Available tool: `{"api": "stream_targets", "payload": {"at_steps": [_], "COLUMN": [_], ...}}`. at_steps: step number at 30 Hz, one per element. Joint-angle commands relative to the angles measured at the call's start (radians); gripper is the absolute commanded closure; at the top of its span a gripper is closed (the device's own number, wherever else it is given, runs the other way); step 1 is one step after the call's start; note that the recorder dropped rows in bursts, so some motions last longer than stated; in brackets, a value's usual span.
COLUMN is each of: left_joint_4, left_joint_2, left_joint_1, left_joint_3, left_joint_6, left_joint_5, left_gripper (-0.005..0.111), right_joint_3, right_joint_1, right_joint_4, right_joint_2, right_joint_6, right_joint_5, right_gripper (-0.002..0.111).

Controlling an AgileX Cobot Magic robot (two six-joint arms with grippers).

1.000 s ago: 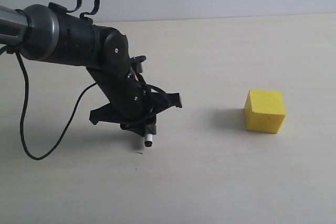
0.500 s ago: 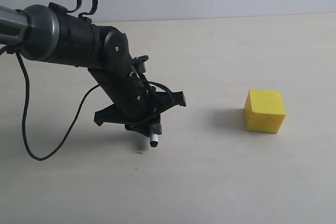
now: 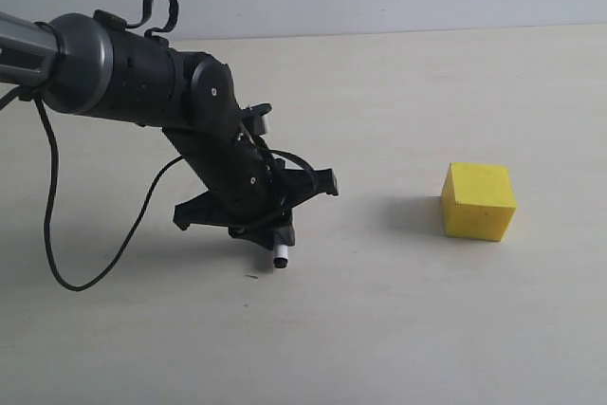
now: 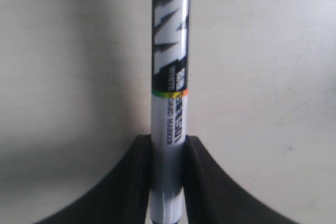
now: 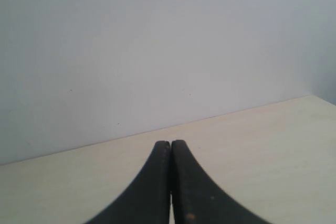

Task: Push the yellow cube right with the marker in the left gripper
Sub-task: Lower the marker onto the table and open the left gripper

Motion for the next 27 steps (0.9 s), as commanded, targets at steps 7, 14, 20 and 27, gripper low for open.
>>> {"api": "stream_targets", "payload": {"at_steps": [7, 14, 20, 27], "left_joint_4": [-0.01, -0.01, -0.011, -0.015], "left_joint_2": [0.01, 0.01, 0.01, 0.01], "left_joint_1": [0.003, 0.003, 0.003, 0.003], "left_joint_3": [-0.006, -0.006, -0.039, -0.052], "left_joint_6": [0.003, 0.004, 0.004, 0.004], "left_joint_5": [-0.005, -0.005, 0.006, 0.022], "left_gripper": [0.107, 0.096, 0.063, 0.058], "right_joint_3": [0.005, 0.005, 0.005, 0.005], "right_joint_1": [-0.004, -0.004, -0.004, -0.004], "right_joint_4": [-0.001, -0.001, -0.001, -0.001], "right_joint_2": [-0.007, -0.007, -0.007, -0.007], "right_joint_6": [-0.003, -0.003, -0.003, -0.003], "right_joint_5": [-0.007, -0.007, -0.007, -0.007], "right_gripper": [0.108, 0.108, 0.108, 0.108]}}
